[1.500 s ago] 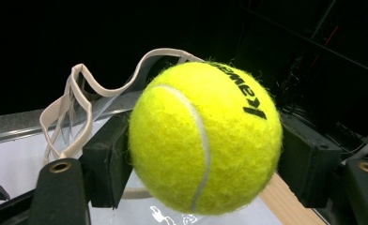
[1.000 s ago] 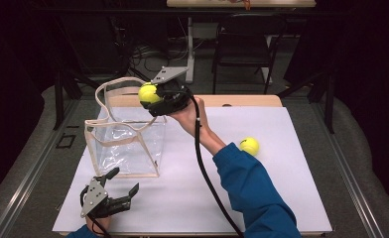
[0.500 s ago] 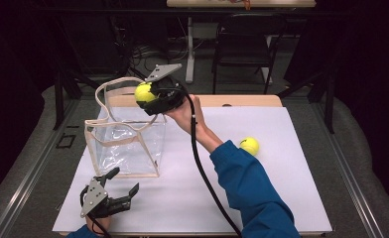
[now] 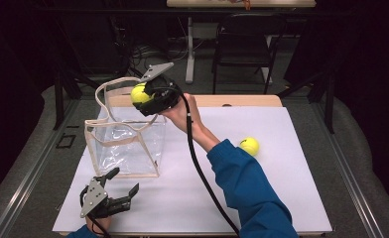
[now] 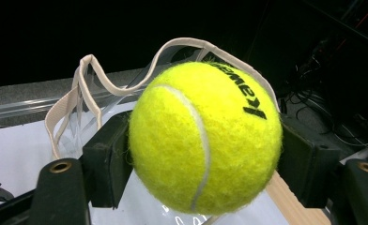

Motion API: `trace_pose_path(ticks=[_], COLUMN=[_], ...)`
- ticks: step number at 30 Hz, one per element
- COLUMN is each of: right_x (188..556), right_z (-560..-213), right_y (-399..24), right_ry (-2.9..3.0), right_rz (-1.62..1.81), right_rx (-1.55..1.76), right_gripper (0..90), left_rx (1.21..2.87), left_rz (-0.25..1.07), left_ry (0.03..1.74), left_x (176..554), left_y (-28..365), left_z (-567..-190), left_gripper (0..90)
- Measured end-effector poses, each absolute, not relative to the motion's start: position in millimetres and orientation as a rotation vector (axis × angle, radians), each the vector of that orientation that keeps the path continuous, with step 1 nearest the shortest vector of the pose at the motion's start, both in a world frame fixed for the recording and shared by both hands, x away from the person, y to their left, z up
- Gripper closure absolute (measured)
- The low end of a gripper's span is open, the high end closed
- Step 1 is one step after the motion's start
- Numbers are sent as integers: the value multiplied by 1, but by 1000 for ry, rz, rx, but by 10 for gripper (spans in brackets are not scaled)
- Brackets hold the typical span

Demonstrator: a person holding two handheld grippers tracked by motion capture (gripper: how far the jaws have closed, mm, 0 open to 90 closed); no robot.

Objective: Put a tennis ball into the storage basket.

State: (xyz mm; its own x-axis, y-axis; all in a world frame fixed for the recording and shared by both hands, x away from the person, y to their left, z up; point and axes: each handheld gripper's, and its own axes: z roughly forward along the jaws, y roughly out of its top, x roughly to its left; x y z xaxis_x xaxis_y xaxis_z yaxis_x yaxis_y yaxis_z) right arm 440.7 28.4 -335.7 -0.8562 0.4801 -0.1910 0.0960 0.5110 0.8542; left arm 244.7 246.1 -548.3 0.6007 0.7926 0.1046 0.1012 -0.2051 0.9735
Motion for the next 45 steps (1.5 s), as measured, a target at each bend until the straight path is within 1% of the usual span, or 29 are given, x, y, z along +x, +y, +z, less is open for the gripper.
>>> trace_pose_path(ticks=[45], right_x=[451], right_z=[-347], right_y=[47], right_ry=[2461], right_rz=[1210], right_rx=[502], right_gripper=[270], left_rx=[1675], left_rz=[750], left_ry=[745], left_x=[244], left_y=[246], left_z=[-547], left_gripper=[158])
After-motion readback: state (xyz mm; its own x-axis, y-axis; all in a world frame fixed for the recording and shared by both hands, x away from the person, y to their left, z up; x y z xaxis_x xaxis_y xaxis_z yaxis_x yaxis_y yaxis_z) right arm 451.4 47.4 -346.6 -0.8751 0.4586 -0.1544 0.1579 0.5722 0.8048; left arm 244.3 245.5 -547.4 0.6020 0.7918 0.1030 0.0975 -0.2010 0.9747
